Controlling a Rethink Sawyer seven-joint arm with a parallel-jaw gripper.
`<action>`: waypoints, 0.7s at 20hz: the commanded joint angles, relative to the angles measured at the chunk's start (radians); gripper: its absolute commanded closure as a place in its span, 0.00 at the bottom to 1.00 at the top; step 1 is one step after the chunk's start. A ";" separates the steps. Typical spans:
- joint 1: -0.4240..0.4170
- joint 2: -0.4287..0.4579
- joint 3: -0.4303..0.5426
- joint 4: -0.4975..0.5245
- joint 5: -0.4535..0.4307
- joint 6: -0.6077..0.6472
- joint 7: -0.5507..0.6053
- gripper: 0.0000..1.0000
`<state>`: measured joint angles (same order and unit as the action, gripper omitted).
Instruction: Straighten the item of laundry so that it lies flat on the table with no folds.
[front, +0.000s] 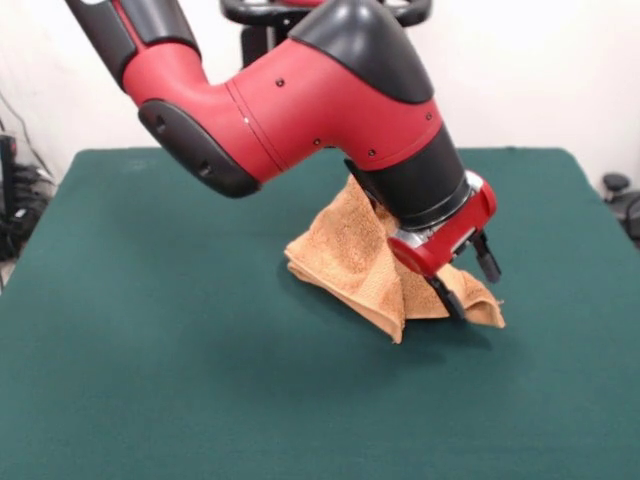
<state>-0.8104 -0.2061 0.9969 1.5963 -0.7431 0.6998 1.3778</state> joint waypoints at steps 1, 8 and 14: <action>0.041 -0.013 -0.062 0.015 -0.055 0.120 -0.287 0.00; 0.048 -0.001 -0.071 0.007 -0.059 0.133 -0.298 0.00; 0.060 0.006 -0.087 0.003 -0.062 0.156 -0.300 0.00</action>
<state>-0.8046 -0.2057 0.9927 1.5961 -0.7555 0.7078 1.3778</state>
